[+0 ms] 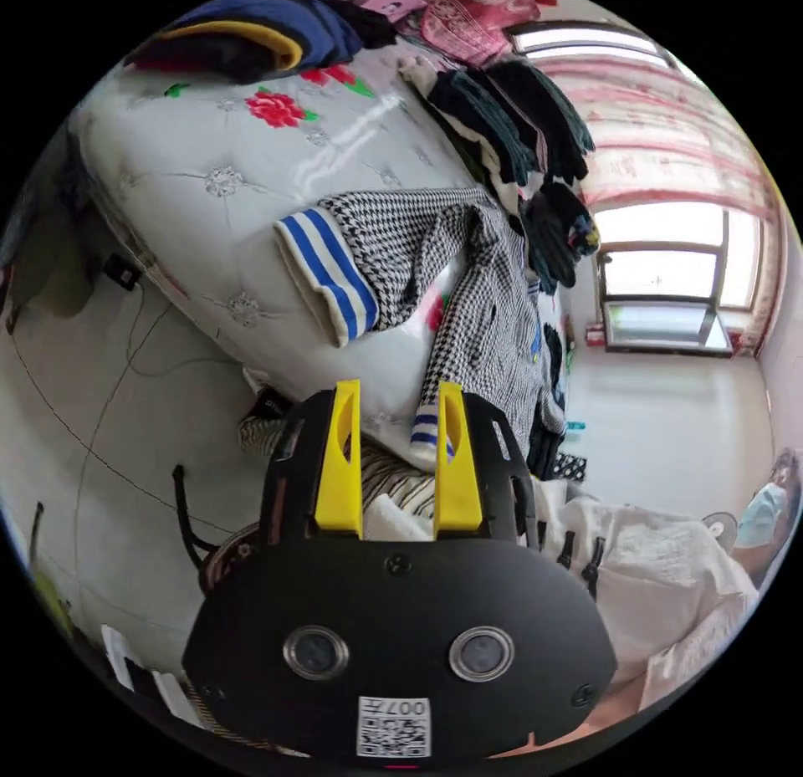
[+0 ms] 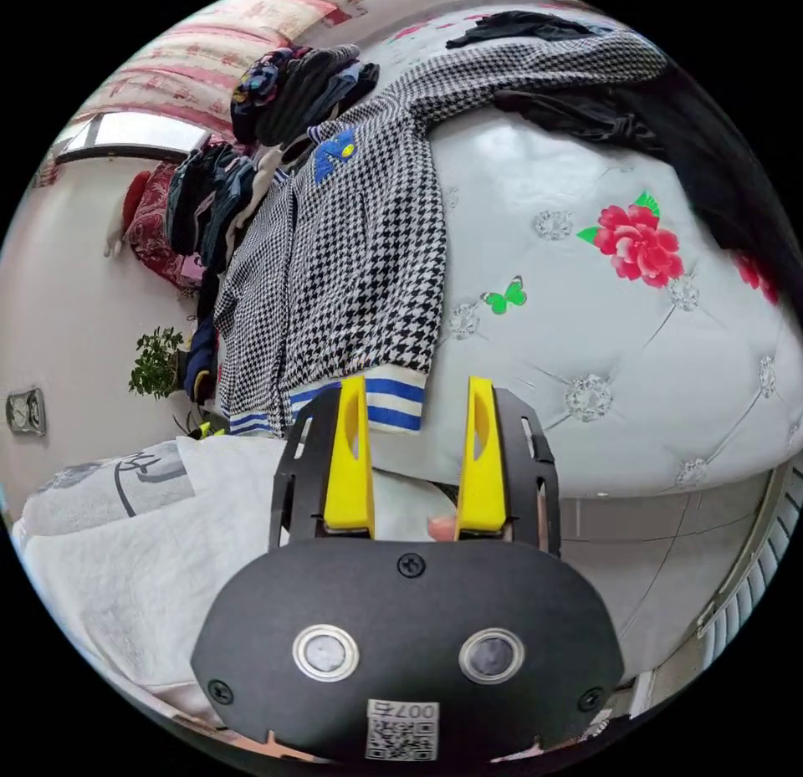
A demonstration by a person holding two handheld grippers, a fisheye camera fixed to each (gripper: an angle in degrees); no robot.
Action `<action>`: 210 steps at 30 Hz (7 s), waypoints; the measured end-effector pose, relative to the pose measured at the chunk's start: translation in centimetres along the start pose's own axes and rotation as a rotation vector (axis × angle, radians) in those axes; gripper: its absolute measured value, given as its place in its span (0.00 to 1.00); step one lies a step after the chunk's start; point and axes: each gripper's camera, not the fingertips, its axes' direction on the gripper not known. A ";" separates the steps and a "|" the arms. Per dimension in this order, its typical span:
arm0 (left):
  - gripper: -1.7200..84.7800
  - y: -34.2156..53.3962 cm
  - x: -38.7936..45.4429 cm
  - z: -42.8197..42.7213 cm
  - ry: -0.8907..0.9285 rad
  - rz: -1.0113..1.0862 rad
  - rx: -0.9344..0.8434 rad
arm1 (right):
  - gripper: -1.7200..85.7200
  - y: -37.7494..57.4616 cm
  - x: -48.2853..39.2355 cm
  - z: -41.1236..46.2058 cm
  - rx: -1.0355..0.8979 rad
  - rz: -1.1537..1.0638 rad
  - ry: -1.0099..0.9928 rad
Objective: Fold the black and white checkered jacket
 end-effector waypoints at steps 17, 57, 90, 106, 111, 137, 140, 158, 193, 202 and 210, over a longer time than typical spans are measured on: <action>0.01 -5.3 -0.4 -10.6 0.083 -0.098 0.519 | 0.02 4.9 -4.7 -10.7 0.308 -0.076 -0.016; 0.09 5.8 22.4 30.6 -0.265 0.295 -0.216 | 0.12 -7.7 8.6 -25.1 0.977 0.613 -0.010; 0.09 -0.1 16.5 31.0 -0.256 0.105 -0.198 | 0.04 -9.6 11.2 -26.5 0.934 0.564 -0.001; 0.11 1.5 12.0 23.0 -0.200 0.104 -0.078 | 0.07 -12.8 -34.6 -5.8 0.338 -0.804 -0.144; 0.14 3.9 9.6 19.8 -0.228 0.189 -0.087 | 0.11 -6.7 -31.2 0.1 0.152 -0.699 -0.060; 0.05 -1.2 11.9 18.5 0.092 0.521 -0.548 | 0.09 1.8 -4.1 -11.4 -0.084 -0.148 -0.600; 0.05 -9.2 17.0 17.7 0.277 0.530 -0.488 | 0.08 -4.2 -4.8 -15.5 0.009 -0.137 -0.762; 0.16 -23.4 22.0 33.2 -0.169 0.452 -0.123 | 0.16 -23.3 -2.5 -16.8 0.488 0.055 -0.279; 0.08 2.3 34.4 51.8 -0.304 0.962 -0.399 | 0.08 -9.9 4.7 -18.0 0.489 0.032 -0.574; 0.09 0.0 27.4 38.2 -0.134 0.829 -0.335 | 0.09 -13.6 -25.2 -14.3 0.270 -0.877 -0.248; 0.15 -5.7 13.8 25.7 0.024 0.446 -0.205 | 0.12 -14.9 -31.8 14.9 -0.344 -0.891 -0.152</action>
